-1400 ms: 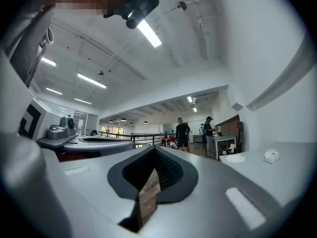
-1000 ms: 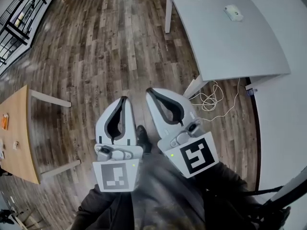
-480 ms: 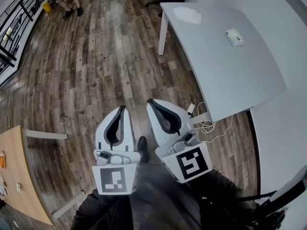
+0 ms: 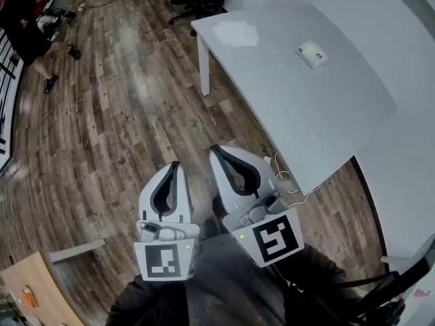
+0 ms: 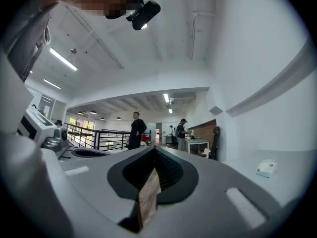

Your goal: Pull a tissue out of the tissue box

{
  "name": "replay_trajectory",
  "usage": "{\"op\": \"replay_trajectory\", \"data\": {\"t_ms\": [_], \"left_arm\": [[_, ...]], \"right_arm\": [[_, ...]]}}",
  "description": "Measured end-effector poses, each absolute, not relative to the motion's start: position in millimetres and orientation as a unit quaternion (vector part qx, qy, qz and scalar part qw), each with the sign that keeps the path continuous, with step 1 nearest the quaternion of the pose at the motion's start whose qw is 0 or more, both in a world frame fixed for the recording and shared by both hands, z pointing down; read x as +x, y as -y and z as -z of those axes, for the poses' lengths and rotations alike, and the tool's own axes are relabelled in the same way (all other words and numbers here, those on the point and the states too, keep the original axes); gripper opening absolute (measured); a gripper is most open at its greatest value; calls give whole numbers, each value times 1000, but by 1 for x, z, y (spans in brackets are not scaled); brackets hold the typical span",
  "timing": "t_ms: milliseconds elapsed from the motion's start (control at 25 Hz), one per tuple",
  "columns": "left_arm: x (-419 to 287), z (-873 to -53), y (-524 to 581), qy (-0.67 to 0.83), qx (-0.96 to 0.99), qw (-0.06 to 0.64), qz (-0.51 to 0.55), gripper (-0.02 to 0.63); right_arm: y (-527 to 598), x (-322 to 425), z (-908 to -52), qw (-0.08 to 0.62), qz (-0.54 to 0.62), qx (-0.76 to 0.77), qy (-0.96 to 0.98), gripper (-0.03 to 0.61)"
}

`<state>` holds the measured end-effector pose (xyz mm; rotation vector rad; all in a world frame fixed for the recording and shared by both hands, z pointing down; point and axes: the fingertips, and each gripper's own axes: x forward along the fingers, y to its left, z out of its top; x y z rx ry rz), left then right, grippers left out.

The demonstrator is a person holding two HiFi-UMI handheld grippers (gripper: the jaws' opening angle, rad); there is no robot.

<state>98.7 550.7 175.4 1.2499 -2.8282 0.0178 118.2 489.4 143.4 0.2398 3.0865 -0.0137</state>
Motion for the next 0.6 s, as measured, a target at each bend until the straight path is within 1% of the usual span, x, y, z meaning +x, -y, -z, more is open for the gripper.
{"op": "replay_trajectory", "data": {"t_ms": [280, 480, 600], "left_arm": [[21, -202, -425, 870, 492, 34, -17, 2], [-28, -211, -314, 837, 546, 43, -24, 2], [-41, -207, -250, 814, 579, 41, -20, 2]], "right_arm": [[-358, 52, -169, 25, 10, -40, -999, 2], [-253, 15, -192, -2, 22, -112, -993, 2], [-199, 4, -195, -9, 28, -141, -990, 2]]}}
